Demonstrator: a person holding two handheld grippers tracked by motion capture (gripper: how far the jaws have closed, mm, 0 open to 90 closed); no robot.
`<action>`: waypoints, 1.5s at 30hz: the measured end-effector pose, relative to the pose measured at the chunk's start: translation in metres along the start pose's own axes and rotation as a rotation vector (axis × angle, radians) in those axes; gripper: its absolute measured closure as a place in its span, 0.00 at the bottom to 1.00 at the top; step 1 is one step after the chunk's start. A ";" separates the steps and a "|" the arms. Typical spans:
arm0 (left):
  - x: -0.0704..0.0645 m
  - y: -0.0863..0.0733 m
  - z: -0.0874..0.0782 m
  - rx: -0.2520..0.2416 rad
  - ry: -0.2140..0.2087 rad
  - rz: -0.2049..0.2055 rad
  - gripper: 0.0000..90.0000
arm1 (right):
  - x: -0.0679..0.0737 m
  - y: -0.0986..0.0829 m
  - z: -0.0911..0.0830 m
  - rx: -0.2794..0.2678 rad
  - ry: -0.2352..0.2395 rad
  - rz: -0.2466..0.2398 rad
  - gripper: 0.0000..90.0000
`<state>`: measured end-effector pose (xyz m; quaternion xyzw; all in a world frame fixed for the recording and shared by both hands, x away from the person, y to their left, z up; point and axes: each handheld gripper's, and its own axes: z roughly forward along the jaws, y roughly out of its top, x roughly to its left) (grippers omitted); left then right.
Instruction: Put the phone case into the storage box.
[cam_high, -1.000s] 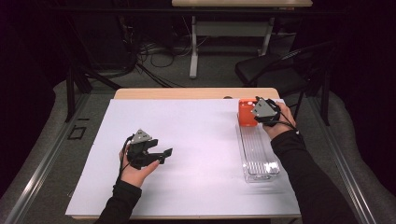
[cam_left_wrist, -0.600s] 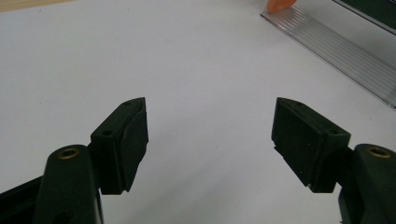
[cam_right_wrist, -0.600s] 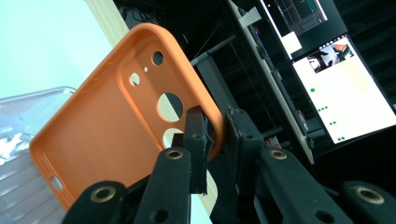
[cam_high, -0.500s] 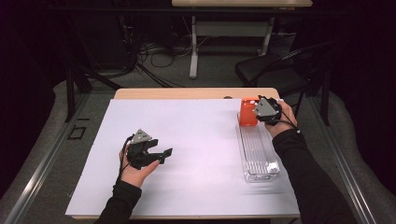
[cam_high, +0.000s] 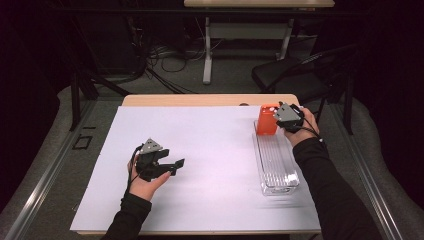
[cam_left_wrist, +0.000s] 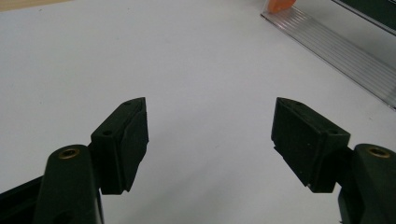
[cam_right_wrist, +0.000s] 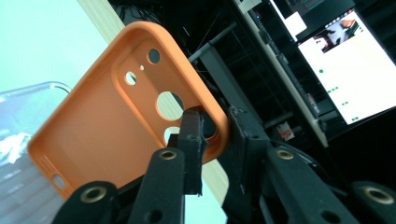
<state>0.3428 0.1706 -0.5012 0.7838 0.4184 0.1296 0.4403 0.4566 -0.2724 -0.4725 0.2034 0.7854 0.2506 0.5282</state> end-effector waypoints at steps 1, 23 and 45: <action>0.000 0.000 0.000 0.000 0.000 0.000 0.31 | 0.000 0.000 0.000 0.001 0.004 0.009 0.82; 0.001 0.000 0.000 0.006 0.002 -0.005 0.31 | 0.004 0.005 -0.002 0.036 0.010 0.029 0.54; 0.000 0.002 -0.003 0.012 -0.010 -0.016 0.30 | 0.007 0.013 -0.053 0.096 0.020 0.192 0.39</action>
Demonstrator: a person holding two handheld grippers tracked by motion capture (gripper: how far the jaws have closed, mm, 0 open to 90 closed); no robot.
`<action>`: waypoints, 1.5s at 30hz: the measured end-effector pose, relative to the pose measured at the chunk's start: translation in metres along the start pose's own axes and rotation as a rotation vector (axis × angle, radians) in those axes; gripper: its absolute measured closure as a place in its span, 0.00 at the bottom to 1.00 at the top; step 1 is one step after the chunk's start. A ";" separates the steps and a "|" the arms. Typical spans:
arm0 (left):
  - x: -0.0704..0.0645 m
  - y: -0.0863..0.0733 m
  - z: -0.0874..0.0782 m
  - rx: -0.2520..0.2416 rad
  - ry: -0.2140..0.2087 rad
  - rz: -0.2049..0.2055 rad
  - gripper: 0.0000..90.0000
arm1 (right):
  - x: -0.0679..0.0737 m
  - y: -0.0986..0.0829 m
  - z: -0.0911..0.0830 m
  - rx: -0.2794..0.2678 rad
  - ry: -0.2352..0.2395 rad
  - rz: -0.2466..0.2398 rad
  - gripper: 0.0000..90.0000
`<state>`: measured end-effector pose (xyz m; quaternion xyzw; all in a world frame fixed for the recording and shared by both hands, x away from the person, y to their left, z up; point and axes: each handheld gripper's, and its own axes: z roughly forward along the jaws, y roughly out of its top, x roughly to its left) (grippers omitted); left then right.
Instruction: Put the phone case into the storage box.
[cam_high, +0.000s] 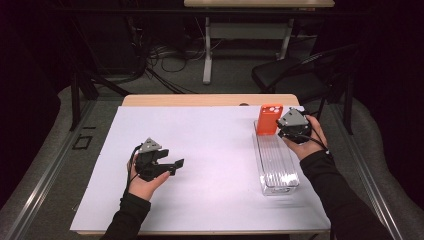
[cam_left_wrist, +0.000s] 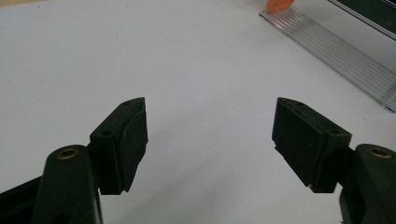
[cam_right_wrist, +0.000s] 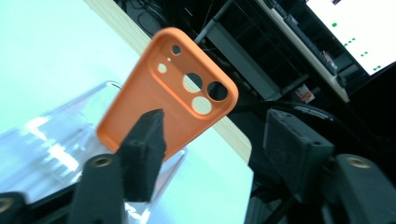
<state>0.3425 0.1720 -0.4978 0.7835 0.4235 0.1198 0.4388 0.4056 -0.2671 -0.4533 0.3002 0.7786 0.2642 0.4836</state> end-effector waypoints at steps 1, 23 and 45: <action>0.000 0.000 0.000 0.000 0.002 0.000 0.30 | 0.001 0.000 -0.003 -0.002 -0.007 0.013 0.35; 0.003 0.004 -0.008 -0.028 -0.065 -0.013 0.20 | 0.038 0.012 -0.049 -0.061 0.219 0.198 0.06; 0.005 -0.009 -0.031 -0.053 -0.107 0.048 0.18 | 0.090 0.005 -0.082 -0.124 0.391 0.290 0.00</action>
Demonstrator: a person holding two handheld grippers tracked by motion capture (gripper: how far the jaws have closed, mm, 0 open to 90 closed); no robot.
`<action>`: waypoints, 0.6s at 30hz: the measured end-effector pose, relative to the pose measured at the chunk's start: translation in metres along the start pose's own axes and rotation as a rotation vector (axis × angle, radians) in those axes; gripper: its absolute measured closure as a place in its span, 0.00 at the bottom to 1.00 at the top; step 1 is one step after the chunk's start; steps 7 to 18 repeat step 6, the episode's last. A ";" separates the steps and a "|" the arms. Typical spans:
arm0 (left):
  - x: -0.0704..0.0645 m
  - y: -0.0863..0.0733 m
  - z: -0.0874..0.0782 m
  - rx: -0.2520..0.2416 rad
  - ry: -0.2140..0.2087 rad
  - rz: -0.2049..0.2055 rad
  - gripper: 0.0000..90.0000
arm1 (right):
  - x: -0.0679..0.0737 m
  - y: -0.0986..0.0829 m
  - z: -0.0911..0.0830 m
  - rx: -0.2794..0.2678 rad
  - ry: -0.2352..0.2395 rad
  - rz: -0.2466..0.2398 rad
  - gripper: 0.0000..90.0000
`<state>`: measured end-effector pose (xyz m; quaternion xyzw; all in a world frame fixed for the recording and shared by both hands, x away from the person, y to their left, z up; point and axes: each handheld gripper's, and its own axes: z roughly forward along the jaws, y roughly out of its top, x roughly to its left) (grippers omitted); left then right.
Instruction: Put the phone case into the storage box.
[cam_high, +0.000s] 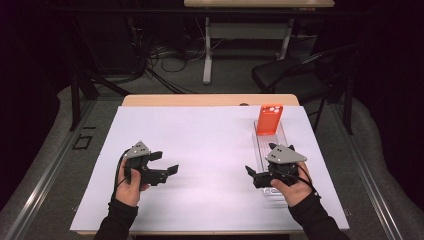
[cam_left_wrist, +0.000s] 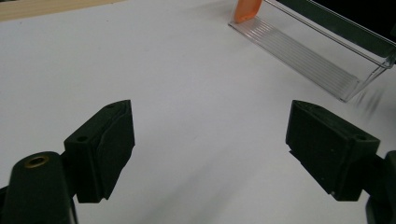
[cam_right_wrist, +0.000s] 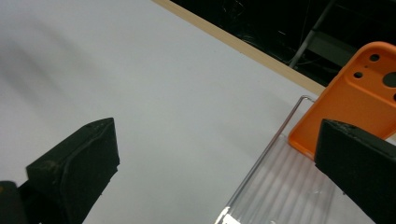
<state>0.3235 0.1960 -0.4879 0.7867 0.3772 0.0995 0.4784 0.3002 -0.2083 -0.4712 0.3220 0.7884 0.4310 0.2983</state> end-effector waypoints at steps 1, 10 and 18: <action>0.000 0.000 -0.001 -0.001 0.001 0.002 0.18 | 0.002 -0.002 0.000 -0.005 0.005 0.009 0.00; -0.001 -0.002 -0.005 -0.007 -0.002 0.014 0.18 | 0.010 -0.011 -0.002 -0.013 0.031 0.049 0.00; -0.001 -0.002 -0.005 -0.007 -0.002 0.014 0.18 | 0.010 -0.011 -0.002 -0.013 0.031 0.049 0.00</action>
